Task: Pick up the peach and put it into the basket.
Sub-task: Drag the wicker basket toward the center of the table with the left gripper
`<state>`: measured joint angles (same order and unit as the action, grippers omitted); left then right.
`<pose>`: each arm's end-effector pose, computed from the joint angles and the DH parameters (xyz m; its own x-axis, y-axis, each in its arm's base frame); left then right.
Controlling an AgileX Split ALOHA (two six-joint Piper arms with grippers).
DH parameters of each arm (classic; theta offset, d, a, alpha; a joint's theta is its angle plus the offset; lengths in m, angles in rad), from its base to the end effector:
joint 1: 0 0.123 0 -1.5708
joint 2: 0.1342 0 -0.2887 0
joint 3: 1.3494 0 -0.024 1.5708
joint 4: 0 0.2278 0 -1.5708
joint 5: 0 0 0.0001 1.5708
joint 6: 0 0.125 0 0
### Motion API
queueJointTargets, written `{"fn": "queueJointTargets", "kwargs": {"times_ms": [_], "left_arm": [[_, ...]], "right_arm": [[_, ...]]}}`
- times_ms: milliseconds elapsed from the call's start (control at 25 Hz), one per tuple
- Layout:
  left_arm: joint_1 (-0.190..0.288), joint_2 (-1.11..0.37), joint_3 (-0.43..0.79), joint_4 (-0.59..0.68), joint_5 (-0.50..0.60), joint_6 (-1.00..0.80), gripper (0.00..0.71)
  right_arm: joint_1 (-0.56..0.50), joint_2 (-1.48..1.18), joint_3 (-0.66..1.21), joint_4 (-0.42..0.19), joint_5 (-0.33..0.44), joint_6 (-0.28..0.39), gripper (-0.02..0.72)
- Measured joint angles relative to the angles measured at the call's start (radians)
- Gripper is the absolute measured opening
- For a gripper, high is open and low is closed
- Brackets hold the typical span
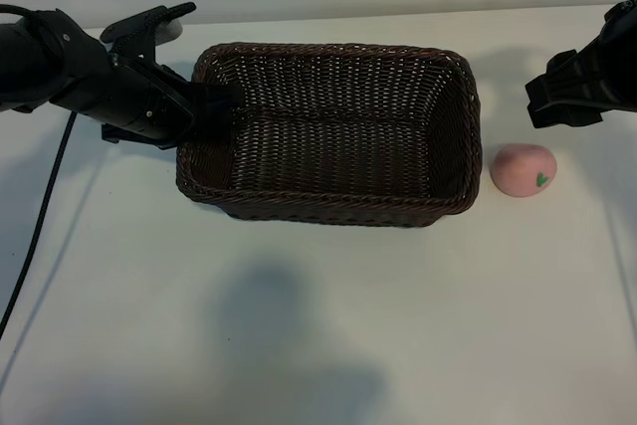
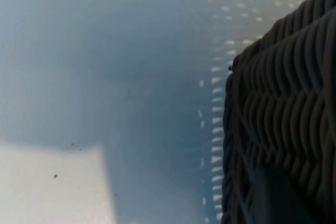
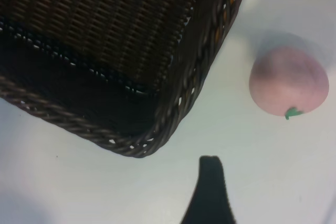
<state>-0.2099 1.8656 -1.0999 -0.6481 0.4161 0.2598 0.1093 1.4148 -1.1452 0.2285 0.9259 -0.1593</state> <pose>0.3615 -0.1083 0.1581 -0.8938 -0.1458 -0.4242 0.0260 0.9273 -0.3735 0.2741 0.0529 0.2846 -0.8798 -0.1167 -0.4607 -0.2076 0.9664 0.1516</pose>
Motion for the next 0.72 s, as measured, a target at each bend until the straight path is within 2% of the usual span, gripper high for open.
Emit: {"fn": "queueJointTargets", "kwargs": {"times_ms": [720], "left_arm": [[0.000, 0.030, 0.001, 0.004, -0.002, -0.002, 0.162]], "right_arm": [[0.001, 0.000, 0.000, 0.001, 0.000, -0.003, 0.547]]}}
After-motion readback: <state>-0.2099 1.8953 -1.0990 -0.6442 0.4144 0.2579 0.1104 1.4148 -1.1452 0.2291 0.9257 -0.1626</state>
